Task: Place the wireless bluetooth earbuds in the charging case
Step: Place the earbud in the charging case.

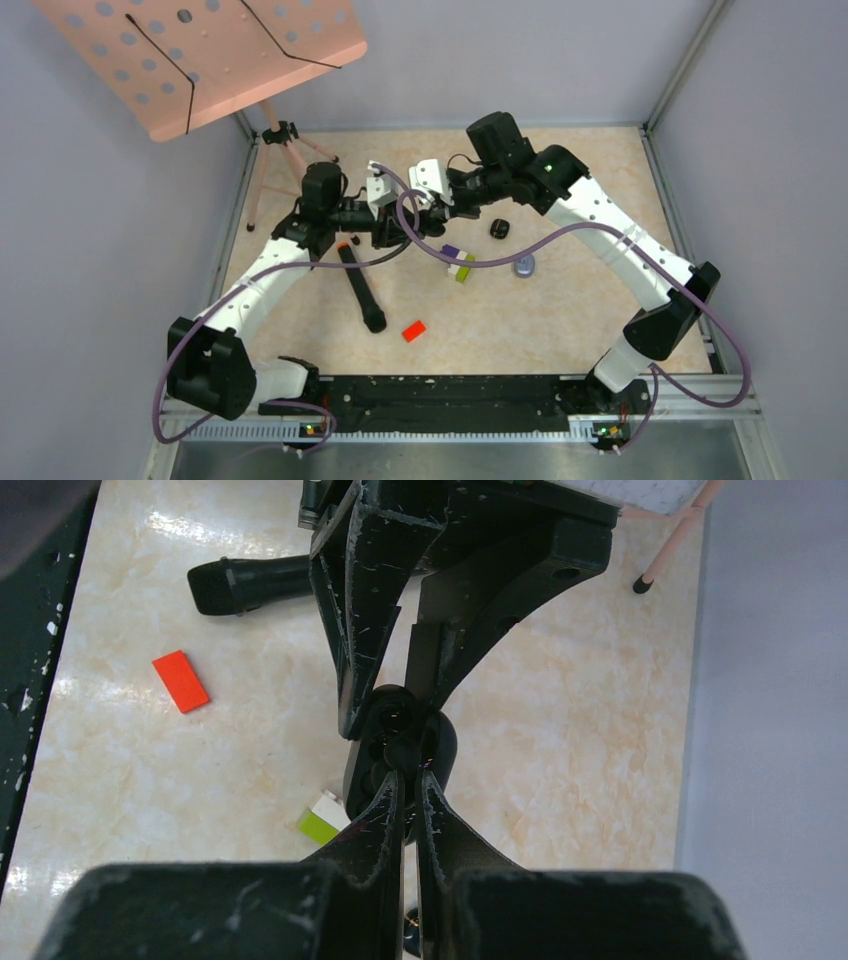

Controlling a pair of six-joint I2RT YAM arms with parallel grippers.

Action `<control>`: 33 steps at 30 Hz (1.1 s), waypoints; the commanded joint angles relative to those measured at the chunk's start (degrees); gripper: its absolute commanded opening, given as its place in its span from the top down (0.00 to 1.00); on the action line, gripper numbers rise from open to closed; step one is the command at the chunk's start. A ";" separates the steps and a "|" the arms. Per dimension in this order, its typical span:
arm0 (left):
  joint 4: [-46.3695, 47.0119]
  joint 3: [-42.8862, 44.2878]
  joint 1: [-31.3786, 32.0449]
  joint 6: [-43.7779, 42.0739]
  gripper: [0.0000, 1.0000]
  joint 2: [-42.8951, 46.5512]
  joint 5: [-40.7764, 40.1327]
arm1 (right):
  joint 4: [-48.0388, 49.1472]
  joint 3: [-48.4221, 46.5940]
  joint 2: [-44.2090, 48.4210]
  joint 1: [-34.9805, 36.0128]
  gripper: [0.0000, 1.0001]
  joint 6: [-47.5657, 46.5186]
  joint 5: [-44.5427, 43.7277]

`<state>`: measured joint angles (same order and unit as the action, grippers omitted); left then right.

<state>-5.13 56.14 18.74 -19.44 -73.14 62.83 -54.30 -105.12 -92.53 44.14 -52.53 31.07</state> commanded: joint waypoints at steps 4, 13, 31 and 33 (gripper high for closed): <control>-1.04 2.83 0.44 -2.40 1.00 0.04 1.68 | 1.21 -1.41 -0.78 1.15 1.00 -1.32 0.25; 2.75 2.68 0.49 2.66 1.00 -0.16 2.77 | 1.83 0.40 -0.74 1.16 1.00 -2.84 0.56; 9.25 1.22 0.42 7.87 1.00 -0.24 3.16 | 7.26 6.90 1.85 1.68 1.00 -4.73 -0.39; 10.39 1.04 0.37 8.94 1.00 -0.29 3.18 | 7.22 6.95 1.60 1.68 1.00 -5.10 -0.33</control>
<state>-2.00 56.58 18.85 -13.21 -73.82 63.35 -47.70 -99.00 -91.83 44.53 -55.61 30.94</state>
